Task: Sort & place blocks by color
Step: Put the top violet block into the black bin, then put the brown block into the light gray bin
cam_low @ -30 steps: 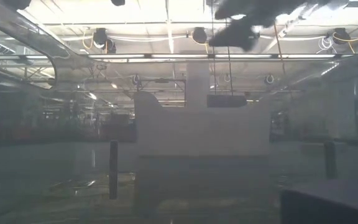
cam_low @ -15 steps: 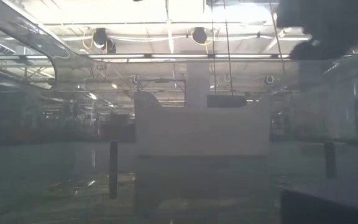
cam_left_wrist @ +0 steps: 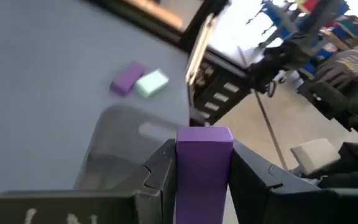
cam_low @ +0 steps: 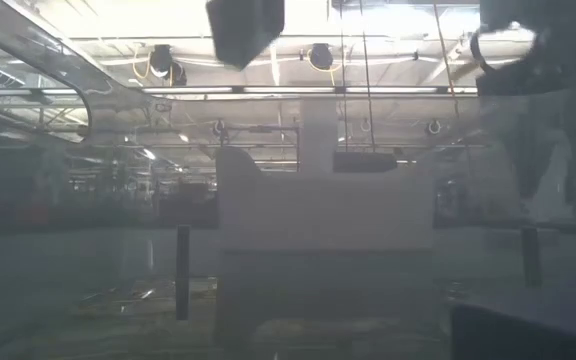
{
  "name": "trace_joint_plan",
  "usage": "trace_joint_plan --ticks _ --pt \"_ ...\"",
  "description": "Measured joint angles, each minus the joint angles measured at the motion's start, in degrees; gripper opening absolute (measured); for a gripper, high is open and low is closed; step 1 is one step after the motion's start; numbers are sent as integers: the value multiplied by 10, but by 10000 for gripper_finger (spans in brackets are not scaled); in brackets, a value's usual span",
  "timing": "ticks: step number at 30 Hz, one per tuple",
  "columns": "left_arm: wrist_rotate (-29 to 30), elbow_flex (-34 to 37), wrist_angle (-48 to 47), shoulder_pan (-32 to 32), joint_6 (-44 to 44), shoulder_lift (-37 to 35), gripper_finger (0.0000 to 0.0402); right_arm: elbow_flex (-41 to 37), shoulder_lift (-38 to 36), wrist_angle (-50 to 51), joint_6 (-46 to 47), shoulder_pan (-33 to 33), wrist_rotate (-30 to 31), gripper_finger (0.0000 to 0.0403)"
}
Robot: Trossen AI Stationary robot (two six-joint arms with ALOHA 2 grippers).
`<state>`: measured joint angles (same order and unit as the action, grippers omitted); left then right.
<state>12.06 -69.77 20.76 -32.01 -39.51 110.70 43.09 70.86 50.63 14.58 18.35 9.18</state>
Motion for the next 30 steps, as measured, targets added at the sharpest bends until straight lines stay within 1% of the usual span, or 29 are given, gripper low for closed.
trace_joint_plan --ticks 3,4,9,13,17,20,24,28,30 --pt "0 -1 -12 0 -46 4 110 -20 0 -8 -19 0 0 267" --pt "0 -2 -15 0 -59 3 121 -21 1 -9 -21 -2 0 267" --pt "0 -2 -29 0 -122 4 198 -19 5 -13 -23 -15 0 267" --pt "0 -2 -21 -3 -153 3 229 -19 5 -15 -23 -28 0 267" --pt "0 -2 9 -12 -157 3 234 -19 5 -18 -28 -40 -3 267" --pt "0 -2 43 -19 -142 3 235 -19 5 -22 -29 -47 -4 267" --pt "0 -2 94 -24 -119 3 236 -19 5 -72 -38 -49 -20 267" --pt "0 -2 126 -26 -112 3 236 -18 14 -94 -106 -56 -19 267" --pt "1 -2 129 -26 -111 3 236 -18 25 -98 -123 -66 -18 267"
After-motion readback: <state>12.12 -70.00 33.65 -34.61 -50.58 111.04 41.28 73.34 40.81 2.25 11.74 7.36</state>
